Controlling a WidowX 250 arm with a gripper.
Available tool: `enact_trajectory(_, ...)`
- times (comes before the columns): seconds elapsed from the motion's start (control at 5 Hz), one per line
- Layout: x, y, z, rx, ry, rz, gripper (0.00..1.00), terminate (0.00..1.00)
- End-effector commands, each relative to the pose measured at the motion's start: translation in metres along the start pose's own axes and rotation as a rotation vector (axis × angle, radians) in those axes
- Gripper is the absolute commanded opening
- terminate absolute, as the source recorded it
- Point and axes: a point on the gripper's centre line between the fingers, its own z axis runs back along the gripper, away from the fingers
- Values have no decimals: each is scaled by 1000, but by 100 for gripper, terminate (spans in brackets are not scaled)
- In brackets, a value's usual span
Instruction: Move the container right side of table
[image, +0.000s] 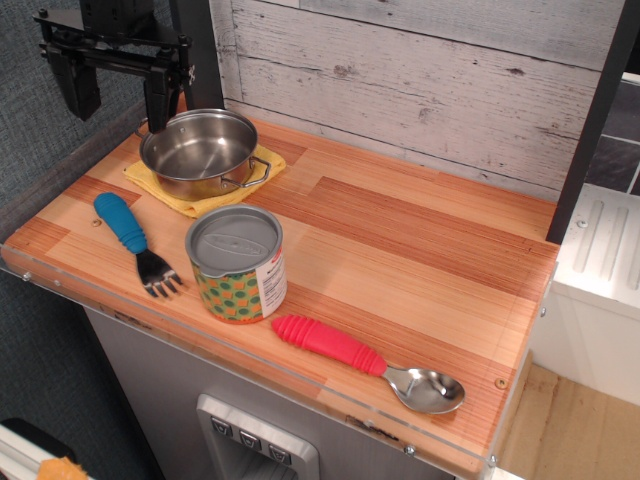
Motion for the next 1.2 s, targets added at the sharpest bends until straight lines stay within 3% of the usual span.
enact_trajectory(0.0, 0, 0, 0, 0, 0, 0, 100, 0)
enact_trajectory(0.2, -16, 4, 8, 52, -1, -99, 100, 0)
enact_trajectory(0.4, -39, 3, 9, 42, 38, -232, 100, 0)
enact_trajectory(0.6, -68, 3, 10, 87, 105, -355, 100, 0)
enact_trajectory(1.0, -98, -9, -15, -25, 181, -633, 100, 0)
